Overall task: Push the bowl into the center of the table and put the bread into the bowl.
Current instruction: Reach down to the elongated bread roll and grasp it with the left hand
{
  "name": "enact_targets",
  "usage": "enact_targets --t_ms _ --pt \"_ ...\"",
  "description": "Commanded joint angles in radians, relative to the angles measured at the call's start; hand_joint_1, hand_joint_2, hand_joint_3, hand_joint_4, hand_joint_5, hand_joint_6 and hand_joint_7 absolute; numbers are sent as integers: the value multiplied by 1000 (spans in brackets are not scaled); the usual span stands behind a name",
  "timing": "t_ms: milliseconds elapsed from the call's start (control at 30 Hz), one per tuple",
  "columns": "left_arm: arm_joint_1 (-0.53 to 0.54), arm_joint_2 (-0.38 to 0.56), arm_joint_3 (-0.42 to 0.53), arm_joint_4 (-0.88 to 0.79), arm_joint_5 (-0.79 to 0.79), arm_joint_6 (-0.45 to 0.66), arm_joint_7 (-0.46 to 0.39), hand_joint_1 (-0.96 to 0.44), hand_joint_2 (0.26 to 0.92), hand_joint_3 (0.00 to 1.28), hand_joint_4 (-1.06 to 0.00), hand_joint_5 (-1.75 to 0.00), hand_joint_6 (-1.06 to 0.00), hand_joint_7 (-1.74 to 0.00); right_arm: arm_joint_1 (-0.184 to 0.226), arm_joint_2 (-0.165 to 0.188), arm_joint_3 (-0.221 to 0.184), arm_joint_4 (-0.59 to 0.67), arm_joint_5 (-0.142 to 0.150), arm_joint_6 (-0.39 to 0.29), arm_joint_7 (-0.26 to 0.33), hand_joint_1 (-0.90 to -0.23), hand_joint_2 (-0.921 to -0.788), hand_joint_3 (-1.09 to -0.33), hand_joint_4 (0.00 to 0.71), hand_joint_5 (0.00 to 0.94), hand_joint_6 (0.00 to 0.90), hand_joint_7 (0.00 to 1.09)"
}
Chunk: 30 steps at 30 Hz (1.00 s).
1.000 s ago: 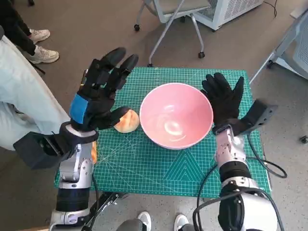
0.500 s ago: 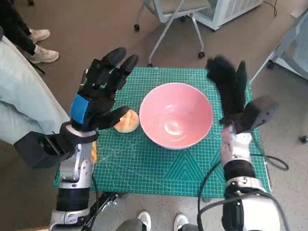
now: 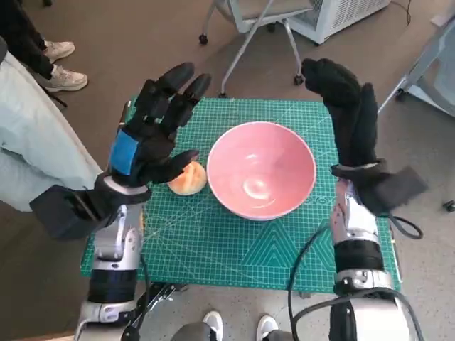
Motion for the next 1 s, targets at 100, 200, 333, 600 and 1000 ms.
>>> enact_targets --t_ms 100,200,333,600,1000 --pt "-31 -17 -16 6 10 -29 -8 -552 921 253 -168 -131 1 -596 82 -3 46 -129 -7 21 3 -728 -921 -767 182 2 87 462" --pt "-35 -21 -22 8 15 -38 -10 -553 921 255 -170 -130 1 -598 98 -7 60 -165 -11 32 -1 -734 -921 -767 184 2 78 482" --pt "-39 -25 -29 10 22 -52 -14 -556 921 257 -172 -131 1 -602 101 -15 70 -172 -18 33 -8 -743 -921 -766 185 2 74 495" --pt "-47 -12 -22 41 12 -83 -49 -556 921 257 -172 -134 1 -608 92 -22 82 -155 -28 35 -24 -751 -921 -760 182 0 73 511" --pt "7 129 62 -26 -33 -62 -113 -552 921 227 -171 -135 1 -597 103 -22 96 -173 -45 48 -48 -741 -921 -773 180 0 70 528"
